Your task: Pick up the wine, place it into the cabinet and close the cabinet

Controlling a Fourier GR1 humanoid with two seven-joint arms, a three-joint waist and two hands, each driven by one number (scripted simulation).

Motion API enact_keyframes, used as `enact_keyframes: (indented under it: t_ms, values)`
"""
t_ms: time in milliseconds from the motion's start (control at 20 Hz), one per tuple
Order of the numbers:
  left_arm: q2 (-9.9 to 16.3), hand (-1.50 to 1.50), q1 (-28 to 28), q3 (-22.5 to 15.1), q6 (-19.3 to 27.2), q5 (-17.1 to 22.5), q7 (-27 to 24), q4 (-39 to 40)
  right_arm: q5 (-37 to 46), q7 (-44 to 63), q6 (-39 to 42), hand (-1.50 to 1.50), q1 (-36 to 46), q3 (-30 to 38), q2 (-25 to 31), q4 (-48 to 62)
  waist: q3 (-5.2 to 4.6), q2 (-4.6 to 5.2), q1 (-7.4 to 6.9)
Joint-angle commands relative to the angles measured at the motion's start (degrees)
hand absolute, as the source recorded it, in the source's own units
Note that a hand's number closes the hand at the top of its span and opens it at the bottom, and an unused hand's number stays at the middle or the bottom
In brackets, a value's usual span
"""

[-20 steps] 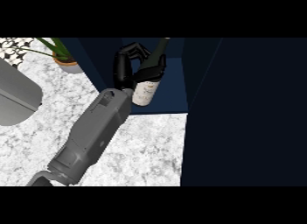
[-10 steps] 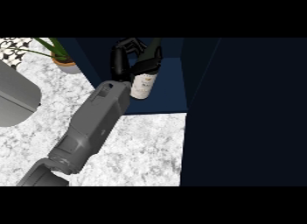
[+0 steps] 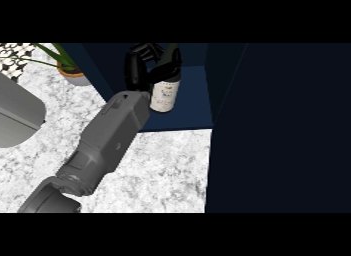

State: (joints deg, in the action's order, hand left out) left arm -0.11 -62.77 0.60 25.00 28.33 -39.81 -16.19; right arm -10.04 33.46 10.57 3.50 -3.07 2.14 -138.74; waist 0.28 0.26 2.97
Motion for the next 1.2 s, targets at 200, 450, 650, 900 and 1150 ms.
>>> enact_keyframes:
  t_ms: [200, 450, 650, 900, 1150]
  values:
    - [2.15, 1.5, -2.37, 2.97, -0.79, 2.01, -0.82, 4.85, -3.11, 0.25, 0.43, -1.5, -0.79, 0.03, 0.02, -3.71, -0.3, 0.85, 0.43]
    - [0.18, 1.5, -0.93, 2.17, 0.96, 0.36, -4.57, 6.94, -1.54, -0.32, 0.15, -1.5, 1.54, 0.49, -0.05, -0.23, -0.31, 0.82, -0.15]
    - [0.11, -1.5, -1.03, 2.21, 2.2, 0.44, -4.77, 8.87, -2.25, 1.15, 0.2, -1.5, -0.03, -0.59, 0.01, -4.47, -0.33, 0.96, 1.14]
    - [1.49, -1.5, -1.03, 2.19, 3.2, -1.08, -4.73, 10.14, -2.86, 1.61, 0.14, -1.5, -1.05, 0.17, 0.27, -4.78, -0.32, 1.05, 1.1]
    - [0.78, -1.5, -1.44, 0.72, 4.53, -3.21, -3.71, 11.15, -3.25, 1.56, -0.41, -1.5, 0.83, 1.35, 0.41, -4.08, -0.31, 0.82, 0.45]
